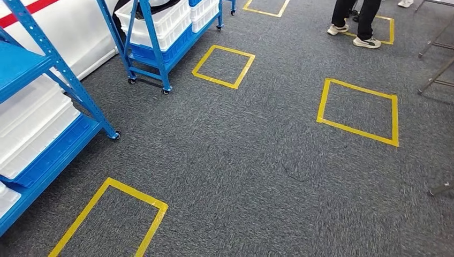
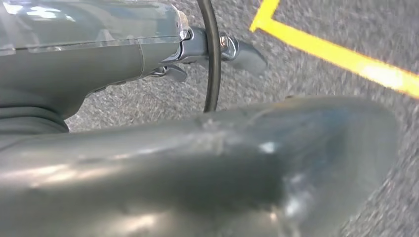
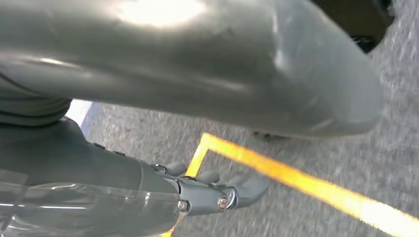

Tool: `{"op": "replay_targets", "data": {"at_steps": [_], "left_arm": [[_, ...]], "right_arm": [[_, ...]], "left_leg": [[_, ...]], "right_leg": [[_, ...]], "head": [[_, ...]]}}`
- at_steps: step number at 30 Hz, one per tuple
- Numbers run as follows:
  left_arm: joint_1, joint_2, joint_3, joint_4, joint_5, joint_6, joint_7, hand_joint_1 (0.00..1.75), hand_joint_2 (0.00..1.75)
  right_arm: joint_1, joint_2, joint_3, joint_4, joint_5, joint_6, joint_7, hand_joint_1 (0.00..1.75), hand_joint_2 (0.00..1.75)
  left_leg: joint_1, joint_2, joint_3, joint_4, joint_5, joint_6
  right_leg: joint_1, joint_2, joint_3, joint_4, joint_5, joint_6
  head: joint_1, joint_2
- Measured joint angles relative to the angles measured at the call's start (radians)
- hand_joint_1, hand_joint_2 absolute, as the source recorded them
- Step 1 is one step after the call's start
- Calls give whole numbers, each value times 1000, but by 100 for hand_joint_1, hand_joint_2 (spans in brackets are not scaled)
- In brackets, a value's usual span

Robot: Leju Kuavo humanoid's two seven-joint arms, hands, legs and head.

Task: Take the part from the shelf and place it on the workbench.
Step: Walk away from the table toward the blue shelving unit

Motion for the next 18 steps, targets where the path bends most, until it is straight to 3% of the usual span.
{"op": "replay_targets", "data": {"at_steps": [2,3,5,7,9,11,13,15,17,18], "left_arm": [[-1,0,1,0,-1,0,0,0,0],[-1,0,2,0,-1,-1,1,0,0],[0,-1,5,-1,-2,-3,2,0,0],[0,-3,8,-1,-2,-5,2,0,0],[-1,-4,10,-3,-3,-5,3,0,0],[2,-4,13,-4,-4,-5,3,0,0],[3,-3,14,-6,-5,-5,3,0,0],[0,-4,14,-8,-6,-6,3,0,0],[-1,-4,14,-8,-8,-6,4,0,0],[0,-5,14,-8,-9,-6,4,0,0]], "right_arm": [[4,0,-1,0,2,2,1,0,0],[5,0,-1,0,3,4,1,0,0],[8,0,-1,-3,5,7,1,0,0],[10,0,-2,-6,7,8,1,0,0],[9,0,-4,-9,8,10,1,0,0],[5,2,-4,-11,9,11,1,0,0],[5,4,-4,-15,9,11,1,0,0],[9,6,-6,-18,9,13,1,0,0],[12,6,-7,-20,11,15,1,0,0],[12,6,-8,-21,12,17,1,0,0]], "left_leg": [[-2,-27,-1,1,0,3],[-3,-42,-1,1,0,3],[-2,-73,3,6,-2,-1],[-2,-102,-1,16,-8,-9],[-2,-122,-9,22,-11,-21],[0,-139,-13,21,-10,-32],[-1,-105,-27,52,-31,-42],[0,-40,-78,158,-91,-50],[4,-14,-142,285,-143,-58],[6,-10,-156,311,-145,-60]], "right_leg": [[-1,17,-60,110,-37,2],[-1,19,-71,123,-28,3],[-3,33,-41,37,45,1],[-6,80,9,-85,107,-2],[-5,104,27,-130,116,-8],[-4,80,29,-134,118,-17],[-6,54,35,-144,121,-31],[-6,24,39,-150,121,-41],[-2,-8,39,-150,117,-45],[-1,-23,40,-149,115,-45]], "head": [[0,0],[0,0],[0,0],[0,0],[0,0],[0,0],[0,0],[0,0],[-1,0],[-1,0]]}}
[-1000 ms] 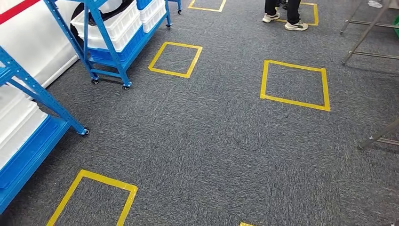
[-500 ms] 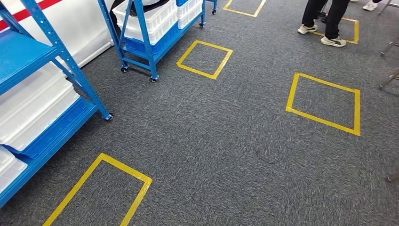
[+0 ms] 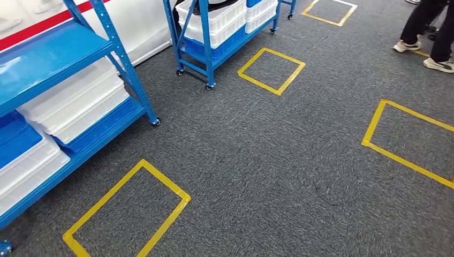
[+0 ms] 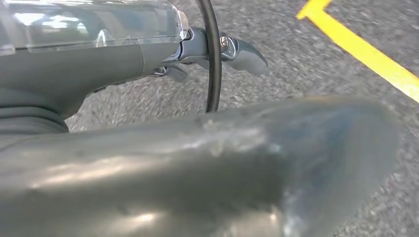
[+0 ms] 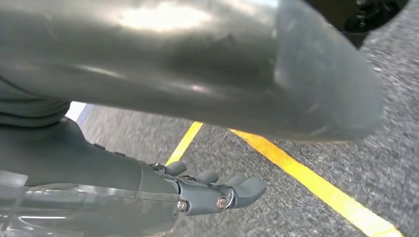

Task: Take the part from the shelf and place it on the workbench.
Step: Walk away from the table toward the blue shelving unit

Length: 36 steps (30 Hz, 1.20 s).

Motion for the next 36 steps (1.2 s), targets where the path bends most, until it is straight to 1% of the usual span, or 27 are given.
{"op": "replay_targets", "data": {"at_steps": [1,2,4,6,8,9,11,12,13,14,15,16,17,18,20,21,22,24,26,28,29,30,31,32,33,34,36], "left_arm": [[2,0,0,0,-1,0,0,0,0],[3,0,0,-1,-2,-1,0,0,0],[4,0,1,-4,-3,-3,0,0,0],[1,0,1,-5,-5,-4,0,0,0],[2,0,3,-6,-8,-4,0,0,0],[2,-1,4,-6,-9,-4,0,0,0],[1,-2,6,-6,-10,-4,0,0,0],[0,-3,6,-7,-10,-4,0,0,0],[-2,-2,6,-8,-10,-4,0,0,0],[-2,-3,6,-9,-11,-5,0,0,0],[-2,-3,7,-9,-11,-5,0,0,0],[-1,-3,7,-9,-12,-6,0,0,0],[-1,-4,8,-9,-13,-6,0,0,0],[-1,-5,9,-9,-13,-7,0,0,0],[-2,-7,10,-9,-14,-8,0,0,0],[-2,-8,11,-9,-15,-8,0,0,0],[-2,-8,12,-9,-16,-9,0,0,0],[1,-8,17,-10,-18,-10,0,0,0],[0,-8,21,-10,-21,-9,0,0,0],[-4,-8,23,-11,-23,-9,0,0,0],[-5,-8,23,-11,-25,-9,0,0,0],[-5,-8,23,-11,-25,-9,0,0,0],[-4,-8,24,-11,-26,-8,0,0,0],[-3,-8,24,-11,-26,-8,0,0,0],[-1,-8,25,-11,-26,-7,0,0,0],[-2,-8,25,-11,-26,-7,0,0,0],[-4,-8,25,-11,-26,-6,-1,0,0]], "right_arm": [[-1,0,0,-1,1,2,0,0,0],[-1,0,0,-1,1,3,0,0,0],[-2,2,0,-2,2,4,0,0,0],[-3,3,0,-4,3,5,0,0,0],[-9,5,0,-6,4,7,0,0,0],[-12,5,0,-8,4,7,0,0,0],[-12,6,-1,-10,5,7,1,0,0],[-10,6,-1,-10,6,7,1,0,0],[-8,6,-1,-10,7,7,1,0,0],[-7,7,-2,-10,8,8,1,0,0],[-5,7,-3,-10,8,8,2,0,0],[-4,7,-3,-10,10,8,2,0,0],[-4,7,-4,-11,10,8,3,0,0],[-3,7,-5,-11,11,8,3,0,0],[-2,6,-9,-13,13,8,4,0,0],[-3,7,-11,-14,14,8,4,0,0],[-5,7,-13,-14,15,8,4,0,0],[-9,8,-14,-15,17,8,6,0,0],[-8,9,-15,-16,18,8,7,0,0],[-4,10,-17,-16,19,8,7,0,0],[-3,10,-17,-16,20,8,7,0,0],[-2,10,-18,-16,21,8,7,0,0],[-3,10,-18,-16,21,8,7,0,0],[-3,10,-18,-16,22,8,7,0,0],[-4,10,-18,-16,22,8,7,0,0],[-4,10,-18,-16,22,8,7,0,0],[-5,11,-18,-16,23,8,7,0,0]], "left_leg": [[1,4,7,-15,19,-1],[2,12,35,-67,53,0],[-1,58,109,-211,114,7],[-8,88,142,-279,132,19],[-10,69,141,-285,132,32],[-9,58,144,-291,135,38],[-3,34,152,-302,144,52],[-2,22,152,-304,146,56],[-3,10,151,-304,147,59],[-4,-5,150,-304,147,60],[-5,-21,151,-303,147,61],[-6,-37,153,-303,146,61],[-6,-53,156,-302,145,60],[-6,-69,158,-301,144,58],[-8,-94,156,-296,139,51],[-8,-104,153,-294,138,46],[-7,-113,149,-293,137,40],[-6,-124,145,-291,136,29],[-7,-83,126,-248,107,19],[-4,-24,68,-130,44,9],[-1,-10,34,-65,18,4],[3,-4,12,-22,7,-1],[5,1,7,-15,16,-4],[7,7,23,-47,42,-6],[8,20,57,-111,79,-6],[7,44,93,-183,108,-3],[1,75,140,-274,138,9]], "right_leg": [[0,-13,3,0,-3,1],[0,-26,7,0,-6,4],[3,-50,19,1,-15,12],[7,-70,28,1,-22,23],[7,-87,37,-3,-25,35],[5,-78,41,-1,-30,41],[2,-22,22,50,-67,49],[0,12,-6,107,-99,50],[0,31,-42,176,-131,50],[0,39,-78,238,-152,50],[0,41,-100,272,-152,50],[0,43,-107,269,-131,48],[0,48,-95,228,-93,46],[0,62,-70,161,-47,43],[-1,108,-28,46,9,37],[0,123,-18,19,18,34],[1,127,-16,12,16,32],[-1,103,-12,5,19,25],[-5,75,-5,-4,21,11],[-4,44,-2,-8,18,2],[-3,28,-2,-7,16,0],[-2,12,0,-7,13,0],[-2,-2,2,-7,11,2],[-3,-15,5,-6,7,4],[-3,-28,11,-6,3,8],[-2,-40,17,-6,-1,13],[2,-60,27,-4,-10,26]], "head": [[0,0],[0,0],[0,0],[0,0],[0,0],[0,0],[1,0],[1,0],[1,0],[1,0],[1,0],[1,0],[1,0],[1,0],[1,0],[1,0],[1,0],[1,0],[0,0],[-1,0],[-1,0],[-1,0],[-1,0],[-1,0],[-1,0],[-1,0],[-1,0]]}}
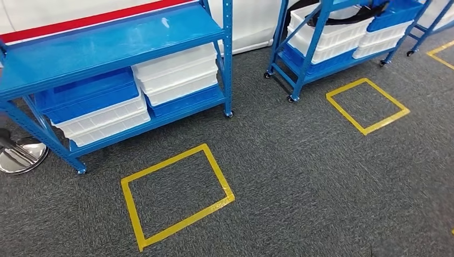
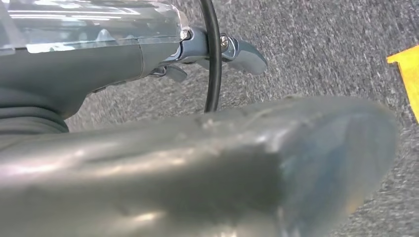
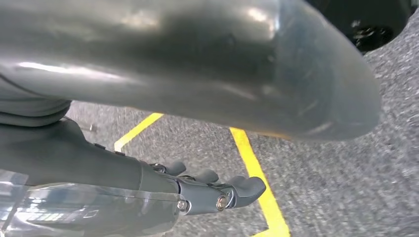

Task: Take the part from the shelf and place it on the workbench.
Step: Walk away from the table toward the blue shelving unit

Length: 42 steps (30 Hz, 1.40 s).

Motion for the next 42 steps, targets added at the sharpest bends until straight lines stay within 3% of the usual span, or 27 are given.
{"op": "replay_targets", "data": {"at_steps": [1,3,4,6,7,9,10,11,12,14,16,18,19,20,23,25,26,28,30,31,34,36,38,39,40,41,42], "left_arm": [[0,0,0,0,0,0,0,0,0],[2,0,1,0,-1,0,0,0,0],[2,0,2,0,-1,0,0,0,0],[1,0,3,0,-2,0,-1,0,0],[0,0,3,0,-3,0,-1,0,0],[-1,0,3,0,-3,0,-1,0,0],[-1,0,4,0,-4,0,-1,0,0],[-1,0,4,0,-4,0,-1,0,0],[0,0,4,0,-4,0,-1,0,0],[-1,-1,4,0,-4,0,-1,0,0],[-2,-2,4,0,-4,0,-1,0,0],[1,-2,5,-1,-4,0,-1,0,0],[3,-2,5,-1,-4,0,-1,0,0],[4,-1,6,-1,-4,0,-1,0,0],[0,-1,6,-2,-5,0,-1,0,0],[-1,-1,6,-2,-5,0,-1,0,0],[1,-1,6,-2,-5,0,-1,0,0],[3,-1,6,-2,-6,0,-2,0,0],[2,-1,6,-4,-7,-2,-3,0,0],[1,-1,6,-4,-8,-2,-4,0,0],[2,-1,10,-9,-9,-4,-6,0,0],[2,-1,15,-11,-12,-4,-7,0,0],[0,-1,19,-13,-16,-5,-8,0,0],[-1,-1,20,-13,-18,-6,-9,0,0],[-1,-2,21,-14,-19,-7,-9,0,0],[0,-2,23,-14,-19,-7,-9,0,0],[0,-2,24,-15,-20,-8,-9,0,0]], "right_arm": [[-2,0,0,0,1,0,0,0,0],[-9,0,0,0,3,0,0,0,0],[-11,0,0,0,4,0,0,0,0],[-11,0,0,0,5,0,0,0,0],[-9,0,0,0,6,0,-1,0,0],[-6,0,-1,0,7,0,0,0,0],[-5,0,-2,0,7,0,0,0,0],[-4,0,-2,0,8,0,0,0,0],[-3,0,-2,0,8,0,0,0,0],[-1,-1,-3,0,8,0,0,0,0],[-1,-2,-4,-1,8,0,0,0,0],[-4,-2,-5,-1,8,0,0,0,0],[-6,-1,-5,-1,8,0,0,0,0],[-6,0,-5,-1,8,0,0,0,0],[0,2,-6,-1,8,0,0,0,0],[2,2,-6,-1,8,0,0,0,0],[1,2,-6,-1,8,1,0,0,0],[1,3,-6,-1,9,3,0,0,0],[1,5,-7,-1,9,9,0,0,0],[0,5,-7,-2,9,12,0,0,0],[-6,6,-7,-5,12,16,2,0,0],[-7,8,-9,-8,14,19,4,0,0],[-4,9,-12,-11,15,24,3,0,0],[-3,10,-15,-11,14,27,-1,0,0],[-1,11,-18,-13,13,30,-5,0,0],[-1,12,-21,-15,13,31,-10,0,0],[0,13,-24,-17,12,32,-14,0,0]], "left_leg": [[-4,3,3,-11,-1,7],[-4,-19,1,-15,3,22],[-3,-30,3,-19,6,29],[1,-51,7,-28,13,43],[0,-62,5,-29,14,46],[-2,-89,3,-28,15,50],[-3,-104,4,-28,15,50],[-4,-120,6,-28,15,50],[-4,-135,8,-27,14,49],[-5,-163,9,-23,12,45],[-4,-186,4,-21,11,35],[-3,-207,-2,-23,12,20],[-3,-201,-5,-17,9,15],[-4,-179,-15,3,-5,10],[0,-91,-96,173,-97,-3],[5,-76,-139,258,-119,-11],[7,-72,-135,249,-103,-14],[10,-52,-75,135,-38,-17],[7,-14,-17,25,2,-8],[4,-2,-5,1,5,-1],[1,-25,-7,-6,4,21],[6,-47,-5,-14,10,35],[7,-63,-5,-16,14,42],[5,-71,-7,-15,14,44],[3,-80,-7,-14,14,45],[2,-89,-6,-13,13,45],[1,-97,-4,-12,11,45]], "right_leg": [[2,-8,4,0,-2,6],[0,-20,10,-1,-5,18],[-3,-8,11,6,-13,24],[-8,47,-18,74,-60,32],[-9,77,-50,139,-94,33],[-9,100,-118,261,-139,34],[-9,102,-134,284,-134,34],[-9,105,-131,264,-106,31],[-9,112,-111,210,-64,28],[-9,157,-58,73,9,18],[-7,184,-33,9,28,13],[-7,165,-30,2,27,7],[-8,153,-26,-4,30,2],[-11,139,-22,-10,32,-5],[-9,93,-15,-17,31,-19],[-7,63,-13,-14,25,-18],[-7,50,-11,-13,21,-16],[-8,25,-1,-8,11,-9],[-5,3,8,-2,-1,3],[-2,-5,12,0,-5,10],[-3,-17,22,-1,-12,27],[-8,28,8,42,-47,36],[-9,84,-51,160,-112,38],[-9,95,-86,223,-136,37],[-9,99,-111,263,-141,36],[-8,101,-121,268,-125,33],[-7,102,-113,233,-89,29]], "head": [[0,0],[0,0],[1,0],[1,0],[1,0],[1,0],[1,0],[1,0],[1,0],[1,0],[1,0],[1,0],[1,0],[1,0],[0,0],[0,0],[0,0],[0,0],[0,0],[0,0],[0,0],[1,0],[2,0],[2,0],[2,0],[2,0],[2,0]]}}
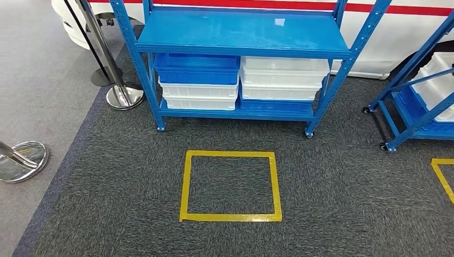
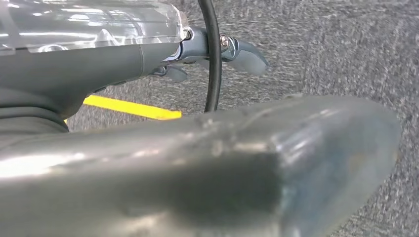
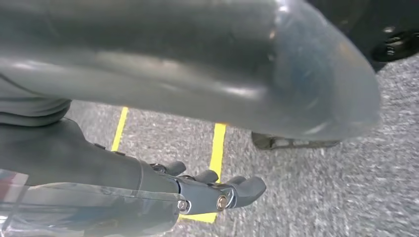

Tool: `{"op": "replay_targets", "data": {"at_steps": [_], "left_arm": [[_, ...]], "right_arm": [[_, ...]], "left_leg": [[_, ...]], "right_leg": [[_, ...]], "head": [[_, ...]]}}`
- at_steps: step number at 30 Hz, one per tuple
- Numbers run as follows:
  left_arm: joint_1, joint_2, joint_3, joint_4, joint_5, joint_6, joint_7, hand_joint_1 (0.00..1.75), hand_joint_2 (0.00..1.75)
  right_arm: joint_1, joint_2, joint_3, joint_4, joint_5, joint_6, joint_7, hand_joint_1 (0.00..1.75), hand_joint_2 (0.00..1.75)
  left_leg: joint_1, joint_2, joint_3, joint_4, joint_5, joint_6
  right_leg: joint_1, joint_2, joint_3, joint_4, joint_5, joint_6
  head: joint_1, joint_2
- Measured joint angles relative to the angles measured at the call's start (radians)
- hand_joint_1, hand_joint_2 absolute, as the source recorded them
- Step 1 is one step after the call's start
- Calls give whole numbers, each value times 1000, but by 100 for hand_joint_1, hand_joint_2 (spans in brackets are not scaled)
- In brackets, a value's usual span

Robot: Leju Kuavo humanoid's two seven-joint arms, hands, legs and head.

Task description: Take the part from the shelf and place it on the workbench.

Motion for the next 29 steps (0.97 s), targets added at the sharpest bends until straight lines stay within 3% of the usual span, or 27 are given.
{"op": "replay_targets", "data": {"at_steps": [2,3,6,8,10,12,13,14,15,16,18,19,23,25,27,29], "left_arm": [[0,-2,1,-1,0,-1,0,0,0],[0,-3,2,-3,0,-2,0,0,0],[0,-4,5,-5,-1,-8,-3,0,0],[0,-5,8,-8,-3,-10,-5,0,0],[-1,-5,9,-12,-6,-14,-7,0,0],[-2,-6,11,-13,-8,-19,-7,0,0],[-2,-6,12,-13,-8,-21,-7,0,0],[-1,-6,14,-13,-8,-22,-7,0,0],[0,-6,17,-14,-9,-22,-7,0,0],[0,-6,20,-16,-10,-23,-7,0,0],[1,-6,24,-21,-13,-25,-7,0,0],[1,-6,26,-23,-15,-26,-7,0,0],[2,-11,33,-30,-19,-28,-7,0,0],[1,-14,35,-35,-20,-32,-7,0,0],[0,-15,39,-41,-21,-37,-7,0,0],[0,-16,43,-43,-23,-41,-6,0,0]], "right_arm": [[0,1,-2,-5,0,0,-3,0,0],[-1,2,-3,-7,0,0,-4,0,0],[-2,7,-5,-15,1,2,-6,0,0],[-2,13,-6,-21,3,4,-5,0,0],[0,18,-9,-28,4,5,-5,0,0],[1,20,-12,-34,6,9,-5,0,0],[1,20,-14,-36,7,13,-5,0,44],[1,21,-16,-37,8,17,-6,0,87],[1,22,-18,-38,9,20,-10,0,87],[1,24,-19,-40,10,23,-13,0,87],[-1,28,-23,-43,2,31,-18,0,0],[-3,30,-27,-45,-5,35,-18,0,0],[-10,35,-45,-54,-23,43,-17,0,175],[-10,36,-49,-59,-21,48,-17,0,87],[-10,36,-53,-61,-25,58,-18,0,0],[-10,36,-58,-61,-34,65,-18,0,0]], "left_leg": [[-3,-12,5,2,-4,-4],[-4,-16,5,3,-6,-8],[-5,-22,3,1,-7,-25],[-4,-13,0,11,-16,-36],[-2,7,-34,89,-63,-44],[0,19,-98,223,-128,-50],[1,21,-123,274,-143,-52],[1,22,-131,290,-138,-52],[1,23,-119,263,-113,-50],[0,21,-88,201,-77,-46],[-2,6,-20,63,-23,-36],[-3,2,1,23,-14,-32],[-3,12,15,-9,-8,-15],[3,17,24,-24,-1,-2],[1,25,24,-26,0,5],[-1,34,24,-26,-2,6]], "right_leg": [[3,8,46,-126,78,-10],[5,12,65,-177,101,-14],[11,17,76,-218,111,-20],[8,12,79,-225,116,-31],[4,4,82,-230,119,-43],[7,-4,81,-229,118,-49],[9,-8,81,-228,117,-50],[9,-11,81,-227,116,-50],[10,-12,83,-226,114,-49],[10,-11,85,-225,112,-47],[12,-9,89,-222,107,-40],[12,-6,89,-222,106,-35],[11,0,92,-221,102,-12],[11,1,68,-164,65,-3],[8,2,4,-40,5,3],[7,2,-44,45,-20,7]], "head": [[0,0],[0,0],[0,0],[0,0],[0,0],[0,0],[0,0],[0,0],[0,0],[0,0],[0,0],[0,0],[0,0],[0,0],[0,0],[0,0]]}}
